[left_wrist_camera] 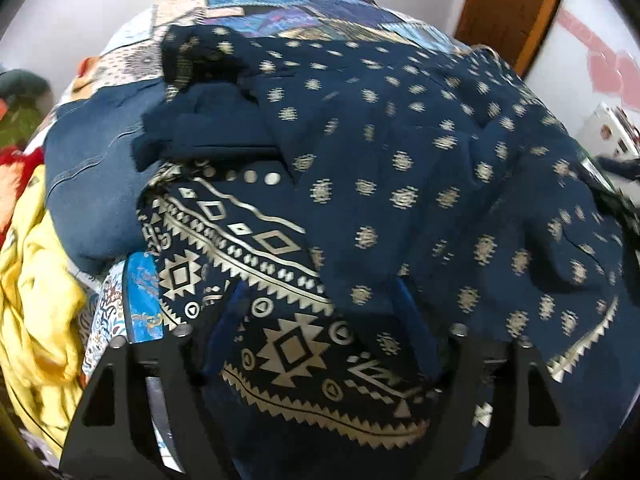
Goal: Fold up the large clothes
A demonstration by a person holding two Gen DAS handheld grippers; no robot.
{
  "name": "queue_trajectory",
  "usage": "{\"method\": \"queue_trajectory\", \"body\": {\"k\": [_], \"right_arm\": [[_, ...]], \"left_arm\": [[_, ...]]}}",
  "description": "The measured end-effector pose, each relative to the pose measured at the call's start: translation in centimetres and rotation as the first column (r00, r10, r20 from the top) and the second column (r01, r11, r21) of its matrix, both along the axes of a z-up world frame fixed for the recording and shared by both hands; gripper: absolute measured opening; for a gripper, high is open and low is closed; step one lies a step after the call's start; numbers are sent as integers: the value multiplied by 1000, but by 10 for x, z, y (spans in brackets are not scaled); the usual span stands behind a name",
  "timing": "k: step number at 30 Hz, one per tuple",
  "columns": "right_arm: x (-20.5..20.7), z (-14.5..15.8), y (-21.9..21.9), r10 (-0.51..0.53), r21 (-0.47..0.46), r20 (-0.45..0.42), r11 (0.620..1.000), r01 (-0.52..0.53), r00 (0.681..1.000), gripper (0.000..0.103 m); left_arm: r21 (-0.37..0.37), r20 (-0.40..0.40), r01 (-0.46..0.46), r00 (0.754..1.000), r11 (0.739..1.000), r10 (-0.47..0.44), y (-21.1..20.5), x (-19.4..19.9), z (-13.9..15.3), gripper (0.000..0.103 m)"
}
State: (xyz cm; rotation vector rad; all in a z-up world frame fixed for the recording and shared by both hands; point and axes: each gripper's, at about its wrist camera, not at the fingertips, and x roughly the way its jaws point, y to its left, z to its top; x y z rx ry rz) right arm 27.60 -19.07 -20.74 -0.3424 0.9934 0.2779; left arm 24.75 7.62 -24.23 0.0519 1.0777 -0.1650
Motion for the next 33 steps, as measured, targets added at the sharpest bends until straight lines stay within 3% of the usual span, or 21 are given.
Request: {"method": "queue_trajectory", "body": {"k": [2, 3, 9, 14, 18, 24, 29, 31, 33], "right_arm": [[-4, 0, -16, -75, -65, 107, 995, 82, 991, 99], [-4, -1, -24, -77, -50, 116, 995, 83, 990, 100], [14, 4, -57, -118, 160, -40, 979, 123, 992, 100], [25, 22, -54, -97, 214, -10, 972, 97, 995, 100], [42, 32, -56, -107, 254, 11, 962, 101, 994, 100], [85, 22, -74, -158, 330, -61, 929, 170, 985, 100], [124, -12, -86, -207, 349, -164, 902, 253, 964, 100], [138, -26, -90, -228, 358, -209, 887, 292, 951, 98], [153, -36, -93, -228, 393, -253, 864, 316, 940, 90]], "left_arm": [[-16, 3, -4, 1000, 1000, 4, 3, -2, 0, 80], [-28, -1, -9, 1000, 1000, 9, 6, -2, 0, 80], [-46, 26, -20, 999, 999, 21, 23, -7, 16, 79], [-46, 119, -79, 989, 996, 84, 51, 6, 49, 80], [-69, 114, -149, 981, 986, 157, 86, 38, 53, 80], [-172, 25, -220, 973, 960, 228, 125, 94, 27, 80], [-257, -18, -250, 967, 933, 254, 141, 135, 3, 80], [-259, -29, -248, 968, 934, 249, 144, 153, -6, 80], [-253, -29, -234, 972, 939, 234, 143, 170, -14, 80]]}}
